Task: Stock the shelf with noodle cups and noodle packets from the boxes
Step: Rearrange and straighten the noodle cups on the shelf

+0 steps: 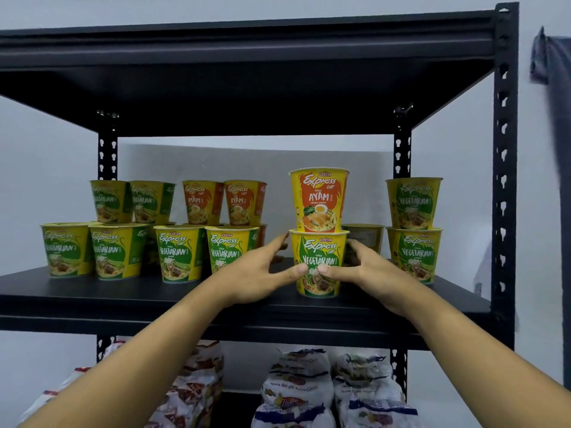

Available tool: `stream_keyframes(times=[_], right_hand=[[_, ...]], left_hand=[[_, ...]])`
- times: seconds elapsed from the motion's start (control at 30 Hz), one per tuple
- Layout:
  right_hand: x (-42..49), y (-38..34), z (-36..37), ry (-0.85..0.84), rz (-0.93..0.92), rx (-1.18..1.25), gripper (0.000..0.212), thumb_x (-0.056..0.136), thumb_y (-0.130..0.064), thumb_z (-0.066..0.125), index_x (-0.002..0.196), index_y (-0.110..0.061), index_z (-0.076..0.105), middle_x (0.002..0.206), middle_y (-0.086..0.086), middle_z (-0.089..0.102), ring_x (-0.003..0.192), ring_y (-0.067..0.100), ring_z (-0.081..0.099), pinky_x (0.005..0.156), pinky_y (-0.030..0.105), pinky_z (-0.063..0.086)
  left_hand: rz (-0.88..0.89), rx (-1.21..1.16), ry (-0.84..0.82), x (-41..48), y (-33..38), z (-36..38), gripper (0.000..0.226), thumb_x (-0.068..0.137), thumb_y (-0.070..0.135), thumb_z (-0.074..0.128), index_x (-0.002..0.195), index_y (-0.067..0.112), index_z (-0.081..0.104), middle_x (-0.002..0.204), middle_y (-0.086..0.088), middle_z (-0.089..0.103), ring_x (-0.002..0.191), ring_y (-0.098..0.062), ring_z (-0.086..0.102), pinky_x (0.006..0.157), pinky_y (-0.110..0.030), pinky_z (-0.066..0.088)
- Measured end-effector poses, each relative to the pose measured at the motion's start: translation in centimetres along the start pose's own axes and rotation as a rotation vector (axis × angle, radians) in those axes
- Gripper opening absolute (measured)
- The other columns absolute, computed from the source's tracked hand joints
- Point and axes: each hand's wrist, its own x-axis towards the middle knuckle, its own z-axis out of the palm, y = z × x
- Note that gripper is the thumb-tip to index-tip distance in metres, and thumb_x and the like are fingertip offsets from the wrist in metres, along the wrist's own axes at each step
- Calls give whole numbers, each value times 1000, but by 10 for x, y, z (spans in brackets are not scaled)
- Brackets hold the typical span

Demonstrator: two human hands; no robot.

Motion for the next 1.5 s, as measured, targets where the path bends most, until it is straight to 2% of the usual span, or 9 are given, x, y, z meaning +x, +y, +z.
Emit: stream_keyframes(times=[0.13,0.33,0.43,0.63,0.87,1.0,1.13,1.37,1.5], right_hand=[[0,1,0,20,3,-32,79,75,-37,88,140,-32,44,124,-14,65,109,1,60,89,24,47],[5,4,-1,42,36,-113,83,69,-45,88,140,-32,47,125,-12,69,115,9,63,108,38,47],[14,5,-4,16,84,-96,86,67,-40,90,141,-28,48,119,-8,73,113,14,68,108,43,49],[43,0,-9,-56,159,-176,50,83,-20,84,123,-31,56,118,-4,73,114,21,66,106,47,50],[80,1,-8,-29,267,-225,40,85,-14,81,121,-16,62,120,6,71,115,26,65,103,46,53],[93,6,-6,21,286,-245,30,87,-14,79,110,-18,61,116,7,70,112,26,64,101,46,54],[104,9,-2,64,294,-356,41,86,-25,81,121,-16,60,116,8,70,109,32,67,93,46,58],[118,14,3,121,292,-506,44,90,-19,76,127,-19,52,122,7,64,104,25,65,84,39,60],[119,14,3,114,279,-612,54,89,-30,77,134,-16,50,124,6,65,107,26,65,93,43,57]], left_hand=[[-89,162,-157,1,-1,-2,115,76,87,57,162,43,-4,166,7,31,149,-17,36,117,-34,32],[-190,257,-241,2,4,1,104,81,88,50,162,25,30,163,2,39,143,-19,43,110,-34,38],[-201,281,-251,1,5,2,99,82,88,46,158,26,39,160,4,43,141,-20,46,106,-35,39],[-188,297,-251,0,7,2,93,83,88,44,153,27,48,158,8,45,140,-18,47,108,-37,39],[-168,282,-247,1,5,3,89,87,84,45,154,25,47,159,7,44,141,-18,46,102,-31,36],[-161,275,-240,3,2,3,90,86,85,46,153,25,48,158,6,46,140,-19,47,101,-31,37],[-161,252,-234,4,-1,4,92,83,87,47,152,26,50,156,7,48,138,-17,48,103,-31,39],[-163,251,-228,6,-3,5,94,81,88,47,152,27,50,156,6,49,138,-18,49,104,-32,40],[-161,258,-227,7,-3,6,92,82,88,47,152,27,49,156,6,49,138,-18,49,102,-31,39]])
